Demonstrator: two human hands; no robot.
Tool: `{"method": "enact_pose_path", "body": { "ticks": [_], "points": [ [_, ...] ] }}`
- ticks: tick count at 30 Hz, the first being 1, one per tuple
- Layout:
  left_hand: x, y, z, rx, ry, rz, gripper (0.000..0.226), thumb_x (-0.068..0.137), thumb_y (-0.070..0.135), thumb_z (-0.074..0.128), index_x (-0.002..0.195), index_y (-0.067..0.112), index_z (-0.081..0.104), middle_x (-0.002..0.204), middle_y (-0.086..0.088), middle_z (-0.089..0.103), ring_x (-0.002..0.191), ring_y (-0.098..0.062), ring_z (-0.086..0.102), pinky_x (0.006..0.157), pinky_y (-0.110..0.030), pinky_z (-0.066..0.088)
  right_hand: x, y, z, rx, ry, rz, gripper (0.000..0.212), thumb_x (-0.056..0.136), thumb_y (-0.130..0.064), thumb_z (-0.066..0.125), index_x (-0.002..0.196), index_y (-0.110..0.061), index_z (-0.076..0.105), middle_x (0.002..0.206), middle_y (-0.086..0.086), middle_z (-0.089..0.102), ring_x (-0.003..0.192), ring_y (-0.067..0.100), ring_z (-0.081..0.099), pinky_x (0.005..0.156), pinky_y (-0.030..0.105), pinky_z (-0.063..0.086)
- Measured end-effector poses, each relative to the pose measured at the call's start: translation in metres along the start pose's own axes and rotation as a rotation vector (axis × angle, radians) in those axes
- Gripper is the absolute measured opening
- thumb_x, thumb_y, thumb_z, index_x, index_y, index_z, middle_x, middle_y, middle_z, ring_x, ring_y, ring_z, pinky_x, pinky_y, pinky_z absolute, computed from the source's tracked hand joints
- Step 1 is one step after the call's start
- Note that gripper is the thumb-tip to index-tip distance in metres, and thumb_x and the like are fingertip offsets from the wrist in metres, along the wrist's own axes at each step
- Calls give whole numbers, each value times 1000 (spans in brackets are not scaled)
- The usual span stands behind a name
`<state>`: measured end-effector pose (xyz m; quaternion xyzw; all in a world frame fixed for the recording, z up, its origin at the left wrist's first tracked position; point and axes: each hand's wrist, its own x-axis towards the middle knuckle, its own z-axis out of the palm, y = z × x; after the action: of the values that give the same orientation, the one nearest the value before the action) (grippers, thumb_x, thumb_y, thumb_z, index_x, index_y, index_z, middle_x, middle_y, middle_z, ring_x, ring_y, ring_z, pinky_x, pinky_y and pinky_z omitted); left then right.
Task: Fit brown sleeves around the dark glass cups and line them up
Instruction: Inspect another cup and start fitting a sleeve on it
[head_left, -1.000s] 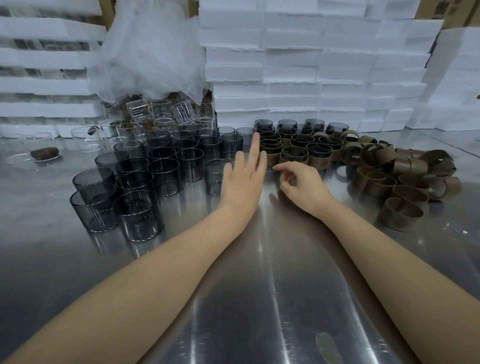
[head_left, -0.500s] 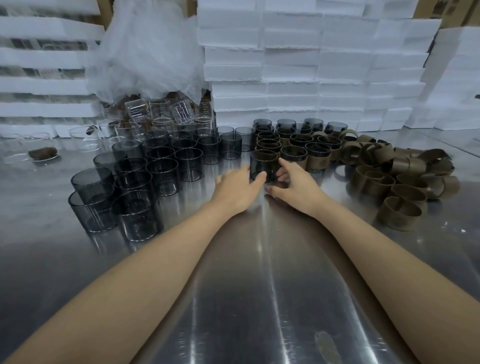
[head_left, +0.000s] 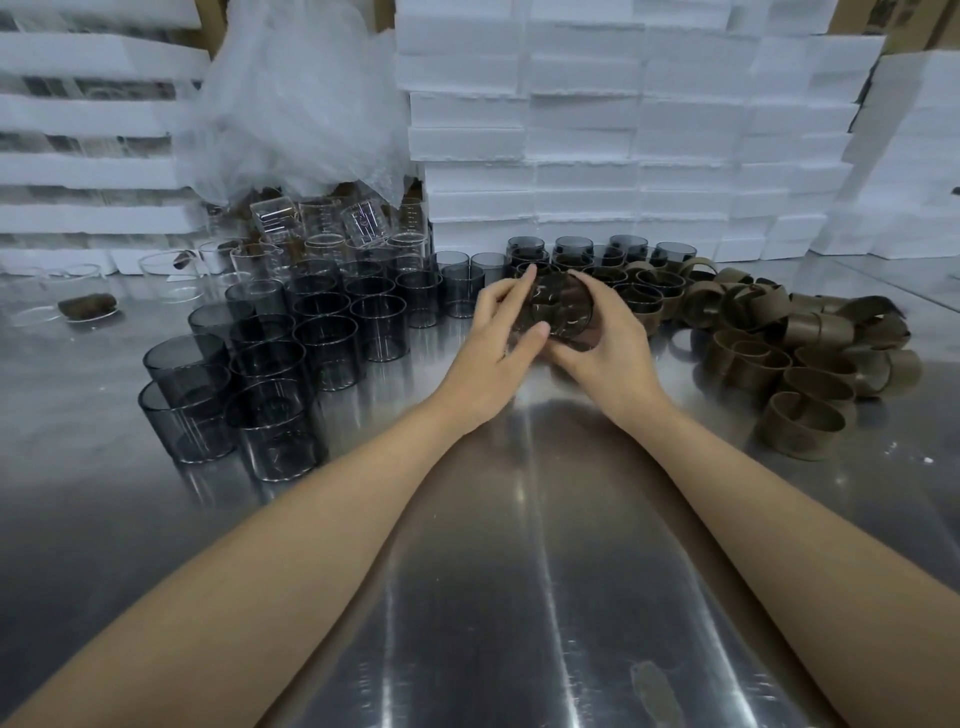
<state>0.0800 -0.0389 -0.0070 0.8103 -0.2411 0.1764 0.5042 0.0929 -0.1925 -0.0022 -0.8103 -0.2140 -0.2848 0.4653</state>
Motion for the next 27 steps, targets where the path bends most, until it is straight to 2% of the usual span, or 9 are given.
{"method": "enact_pose_path", "body": {
  "ticks": [2, 4, 6, 9, 11, 16, 19, 22, 27],
  "points": [
    [2, 1, 0, -143, 19, -62, 54, 103, 21, 44, 153, 25, 25, 142, 5, 36, 111, 19, 45, 101, -7, 31, 1, -1, 1, 15, 41, -43, 68, 75, -11, 82, 135, -11, 51, 123, 1, 52, 111, 5, 49, 86, -2, 36],
    [4, -1, 0, -269, -5, -188, 50, 104, 18, 42, 152, 26, 29, 146, -1, 45, 126, 1, 50, 115, -29, 32, 0, 0, 1, 31, 2, -18, 68, 73, -8, 82, 134, -12, 52, 124, 6, 52, 111, 9, 51, 85, 1, 40],
    [7, -3, 0, -325, -11, -274, 48, 104, 14, 41, 151, 22, 34, 141, -7, 54, 128, -16, 54, 115, -39, 35, -1, 3, 0, 48, -46, 21, 69, 72, -6, 83, 133, -12, 53, 125, 7, 51, 112, 13, 54, 88, 8, 45],
    [7, -1, -2, -423, 22, -303, 45, 104, 12, 41, 149, 13, 38, 133, -7, 60, 112, -11, 64, 100, -25, 49, -1, 5, 1, 97, -46, 29, 70, 68, -1, 84, 131, -13, 55, 123, 6, 50, 109, 9, 54, 90, 13, 48],
    [7, 1, -4, -470, 32, -315, 43, 104, 13, 41, 148, 10, 40, 125, -4, 63, 102, -7, 67, 90, -18, 52, 0, 5, 1, 72, -41, 6, 72, 66, -1, 85, 130, -14, 56, 120, 2, 51, 109, 7, 53, 96, 19, 48],
    [5, 6, -4, -490, 72, -304, 38, 103, 10, 43, 141, 6, 48, 119, -6, 64, 95, -11, 67, 85, -20, 54, 0, 8, 1, 126, -51, -9, 74, 65, 0, 86, 124, -29, 53, 118, -4, 49, 113, 14, 55, 98, 29, 51],
    [6, 6, -6, -508, 99, -313, 30, 102, 11, 45, 131, 8, 56, 110, -5, 67, 90, -15, 69, 79, -19, 56, 0, 10, 2, 159, -74, -4, 74, 66, 1, 85, 124, -31, 51, 120, -2, 48, 116, 18, 55, 94, 25, 52],
    [5, 6, -7, -501, 100, -338, 19, 102, 19, 49, 117, 19, 61, 104, 1, 68, 85, -14, 69, 76, -20, 57, 0, 12, 2, 181, -92, -11, 72, 68, 1, 84, 125, -30, 52, 118, -6, 47, 117, 17, 54, 90, 16, 50],
    [7, 4, -9, -504, 92, -371, 7, 99, 30, 55, 98, 24, 59, 108, -3, 63, 88, -15, 68, 74, -23, 57, 0, 12, 3, 233, -147, -16, 76, 66, 5, 84, 118, -41, 53, 118, -8, 47, 118, 19, 55, 90, 21, 52]
  ]
}}
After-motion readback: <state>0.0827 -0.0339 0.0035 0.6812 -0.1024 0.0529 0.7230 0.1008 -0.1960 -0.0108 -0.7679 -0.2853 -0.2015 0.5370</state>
